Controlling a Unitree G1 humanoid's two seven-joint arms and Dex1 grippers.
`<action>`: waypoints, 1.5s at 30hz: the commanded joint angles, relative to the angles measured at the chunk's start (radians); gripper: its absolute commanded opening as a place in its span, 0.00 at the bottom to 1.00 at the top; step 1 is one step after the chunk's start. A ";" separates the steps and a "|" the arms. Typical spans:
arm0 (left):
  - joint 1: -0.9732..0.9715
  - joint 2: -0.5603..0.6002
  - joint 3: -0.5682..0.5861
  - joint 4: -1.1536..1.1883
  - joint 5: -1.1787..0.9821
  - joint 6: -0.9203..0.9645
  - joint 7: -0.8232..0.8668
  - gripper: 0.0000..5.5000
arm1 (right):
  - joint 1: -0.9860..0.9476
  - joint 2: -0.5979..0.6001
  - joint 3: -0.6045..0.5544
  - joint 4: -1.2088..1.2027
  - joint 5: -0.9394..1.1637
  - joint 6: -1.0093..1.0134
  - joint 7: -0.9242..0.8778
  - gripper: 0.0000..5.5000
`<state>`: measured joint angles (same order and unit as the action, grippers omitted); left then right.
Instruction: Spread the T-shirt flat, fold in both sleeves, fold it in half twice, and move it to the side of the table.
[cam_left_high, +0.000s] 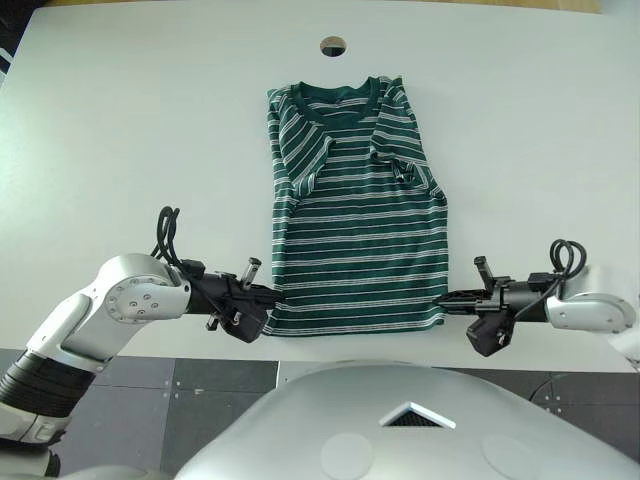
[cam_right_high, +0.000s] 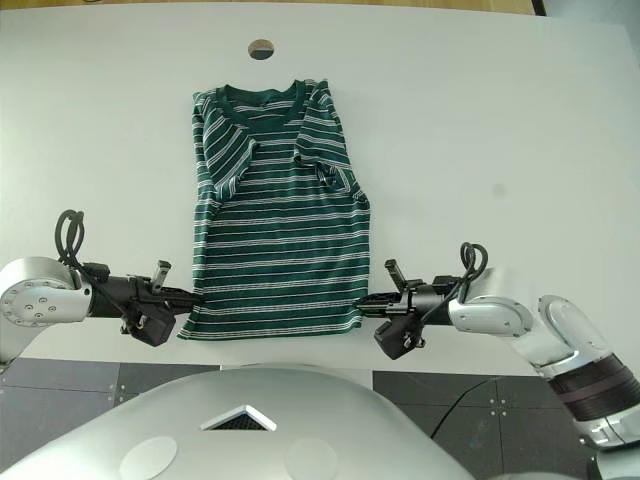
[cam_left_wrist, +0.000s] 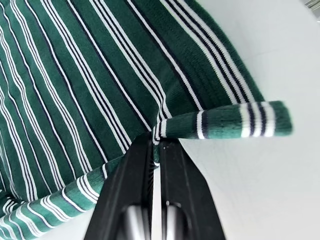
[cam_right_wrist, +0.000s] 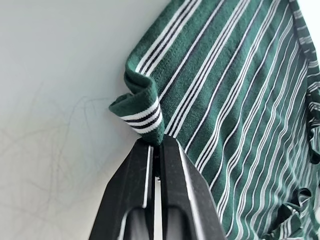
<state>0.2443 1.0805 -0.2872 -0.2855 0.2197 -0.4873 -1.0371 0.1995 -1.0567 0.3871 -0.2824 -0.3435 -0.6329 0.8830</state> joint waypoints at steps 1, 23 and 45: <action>0.048 0.014 0.030 0.010 -0.040 0.019 0.013 0.03 | 0.080 -0.029 0.030 -0.066 0.090 0.095 0.077 0.02; -0.067 -0.133 0.193 -0.009 -0.505 0.344 0.057 0.03 | -0.065 0.131 -0.206 -0.107 0.575 0.480 0.058 0.02; -0.695 -0.580 0.108 0.683 -0.266 0.814 0.414 0.03 | -0.743 0.597 -0.175 0.735 0.449 0.833 -0.098 0.02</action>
<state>-0.4121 0.5165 -0.1918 0.3462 -0.0642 0.3238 -0.6424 -0.4892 -0.4875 0.2420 0.3892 0.0943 0.2006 0.7968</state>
